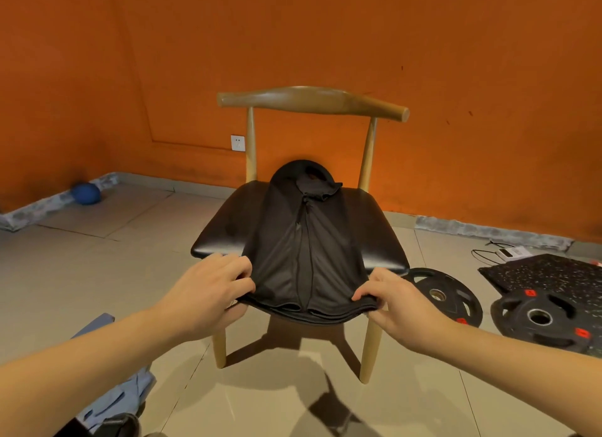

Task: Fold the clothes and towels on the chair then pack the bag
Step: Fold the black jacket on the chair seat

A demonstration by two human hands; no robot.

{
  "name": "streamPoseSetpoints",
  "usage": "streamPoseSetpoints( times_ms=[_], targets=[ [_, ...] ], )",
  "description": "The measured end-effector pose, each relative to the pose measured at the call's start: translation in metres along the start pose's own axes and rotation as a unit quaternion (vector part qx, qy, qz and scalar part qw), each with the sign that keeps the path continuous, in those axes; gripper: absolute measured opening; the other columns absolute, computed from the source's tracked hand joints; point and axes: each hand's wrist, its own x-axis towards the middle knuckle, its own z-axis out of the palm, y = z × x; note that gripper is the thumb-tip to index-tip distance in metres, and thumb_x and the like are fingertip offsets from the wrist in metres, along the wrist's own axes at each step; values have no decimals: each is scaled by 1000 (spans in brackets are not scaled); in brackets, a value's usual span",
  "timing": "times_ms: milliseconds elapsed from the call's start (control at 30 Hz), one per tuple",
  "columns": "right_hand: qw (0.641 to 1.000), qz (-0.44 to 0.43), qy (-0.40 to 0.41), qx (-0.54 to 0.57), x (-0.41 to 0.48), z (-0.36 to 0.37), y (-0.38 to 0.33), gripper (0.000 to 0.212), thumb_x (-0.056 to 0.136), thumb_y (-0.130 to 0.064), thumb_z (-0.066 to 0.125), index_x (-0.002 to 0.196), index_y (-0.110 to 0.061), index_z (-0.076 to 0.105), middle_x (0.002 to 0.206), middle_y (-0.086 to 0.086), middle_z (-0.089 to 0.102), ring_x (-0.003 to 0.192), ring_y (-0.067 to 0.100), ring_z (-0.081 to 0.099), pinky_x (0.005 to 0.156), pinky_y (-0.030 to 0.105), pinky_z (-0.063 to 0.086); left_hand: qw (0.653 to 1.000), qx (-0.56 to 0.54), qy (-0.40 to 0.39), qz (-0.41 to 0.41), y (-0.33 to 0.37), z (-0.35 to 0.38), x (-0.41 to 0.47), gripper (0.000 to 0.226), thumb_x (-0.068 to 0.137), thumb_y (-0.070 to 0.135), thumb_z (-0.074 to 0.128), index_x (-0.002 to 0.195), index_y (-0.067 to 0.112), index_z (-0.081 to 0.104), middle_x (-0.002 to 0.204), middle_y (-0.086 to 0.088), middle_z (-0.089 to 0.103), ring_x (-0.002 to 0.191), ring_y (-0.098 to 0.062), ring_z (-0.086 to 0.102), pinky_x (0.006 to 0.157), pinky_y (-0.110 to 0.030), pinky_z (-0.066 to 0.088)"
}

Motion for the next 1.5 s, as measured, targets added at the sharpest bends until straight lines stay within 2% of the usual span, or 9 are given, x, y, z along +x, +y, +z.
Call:
streamPoseSetpoints(
  times_ms=[233,433,633,733,967,1067,1167,1333,1500],
  targets=[
    [993,-115,-7,-6,-3,-34,0,13,88,-20,72,91,-33,74,152,-21,44,151,14,27,116,40,28,994,-104,-45,13,8,-29,-6,12,87,43,55,88,38,65,118,23,57,120,-2,45,101,-26,40],
    [977,-11,-87,193,7,-65,-21,29,94,-5,65,97,-32,76,110,-13,75,110,12,69,96,35,54,926,-316,-199,-49,20,-68,2,12,82,39,51,82,51,54,118,24,64,108,0,59,91,-27,49],
    [954,41,-24,298,75,-81,-9,12,95,-5,62,84,-9,64,79,8,61,76,19,60,72,32,47,872,-445,-154,-136,-31,-80,63,18,96,12,62,85,25,68,93,-1,69,86,-20,66,82,-45,53],
    [923,96,-15,372,119,-74,11,14,95,-7,59,82,-11,62,80,6,60,79,20,60,78,36,42,833,-506,-125,-183,-67,-64,105,18,97,11,60,80,11,63,80,-6,61,77,-21,61,77,-40,45],
    [849,284,-32,444,212,-38,61,18,90,-7,62,101,-7,75,106,14,76,103,32,73,93,42,55,679,-623,-107,-373,-128,20,181,41,71,22,63,103,-3,69,107,-18,70,105,-32,66,94,-42,47],
    [874,337,-39,348,233,-20,84,5,91,-11,67,94,-8,69,100,17,75,92,32,73,78,34,55,711,-561,-106,-410,-146,60,195,20,87,19,65,99,8,76,107,-9,74,106,-28,67,99,-43,51],
    [938,317,0,140,243,-6,102,20,89,-22,76,105,-14,66,95,4,67,82,16,63,65,23,47,783,-469,-78,-400,-154,87,202,8,92,16,69,96,13,74,97,-1,72,96,-19,67,82,-27,51],
    [957,288,-23,26,243,7,117,47,88,-36,78,128,-16,63,116,2,65,103,18,62,84,24,44,898,-281,-60,-335,-153,106,202,13,91,31,74,99,26,64,92,6,65,84,-11,63,82,-30,55],
    [947,312,19,75,284,1,134,39,87,-31,79,119,-13,65,103,-2,62,101,20,61,81,26,41,889,-239,-38,-388,-174,119,224,20,93,43,67,94,23,62,95,2,64,84,-17,62,81,-39,56]
  ],
)
